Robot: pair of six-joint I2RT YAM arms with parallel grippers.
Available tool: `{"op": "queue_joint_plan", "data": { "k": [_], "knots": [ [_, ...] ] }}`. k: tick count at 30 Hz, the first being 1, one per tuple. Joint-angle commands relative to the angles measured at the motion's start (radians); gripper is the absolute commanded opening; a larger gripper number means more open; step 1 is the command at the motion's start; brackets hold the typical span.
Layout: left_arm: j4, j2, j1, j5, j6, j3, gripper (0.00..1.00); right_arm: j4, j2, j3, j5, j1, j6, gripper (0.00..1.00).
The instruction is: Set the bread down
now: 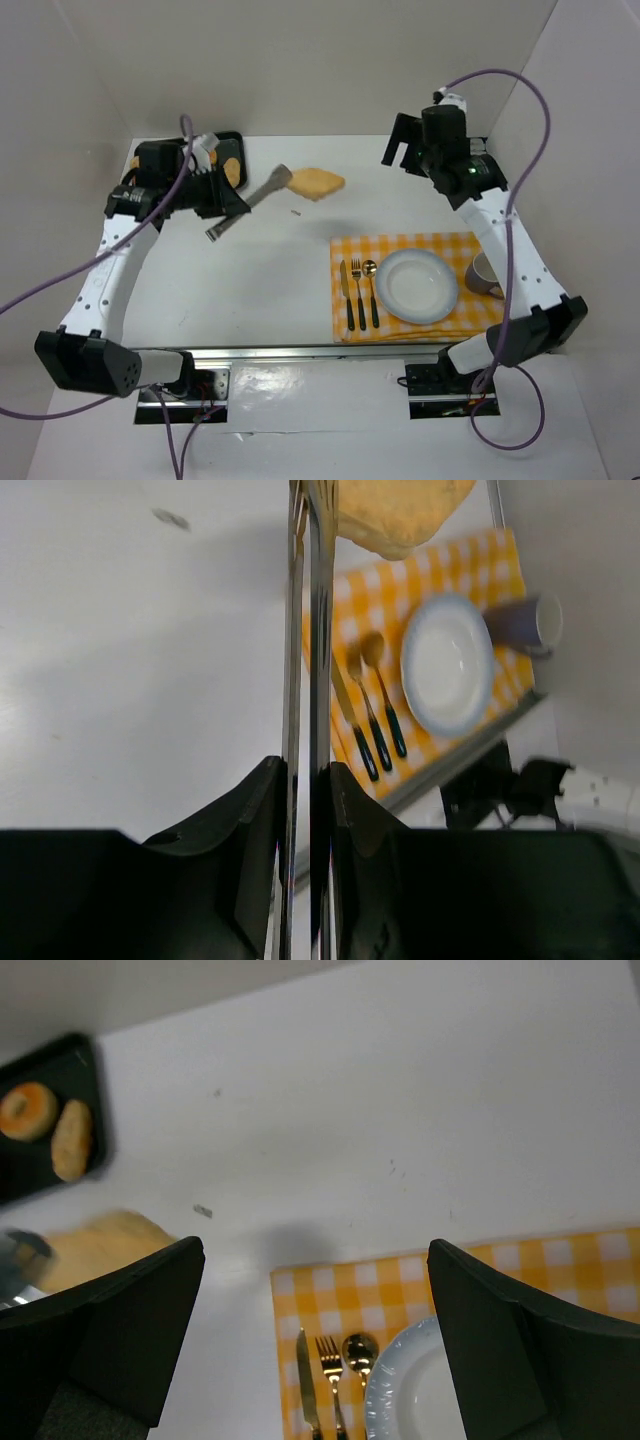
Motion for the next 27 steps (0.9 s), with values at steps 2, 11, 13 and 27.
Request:
{"op": "queue_joint_plan", "data": {
  "k": [2, 11, 13, 27],
  "knots": [
    [0.088, -0.111, -0.13, 0.138, -0.033, -0.145, 0.0, -0.048, -0.112, 0.103, 0.109, -0.004, -0.016, 1.0],
    [0.425, -0.062, -0.608, 0.055, -0.231, -0.274, 0.0, -0.067, -0.194, 0.114, 0.103, -0.004, 0.006, 1.0],
    [0.436, 0.014, -0.659, 0.009, -0.244, -0.245, 0.0, -0.067, -0.204, 0.1, 0.092, -0.004, 0.006, 1.0],
    [0.485, 0.376, -0.799, -0.092, -0.248, -0.106, 0.12, -0.077, -0.195, 0.089, 0.089, -0.004, -0.013, 1.0]
  ]
}}
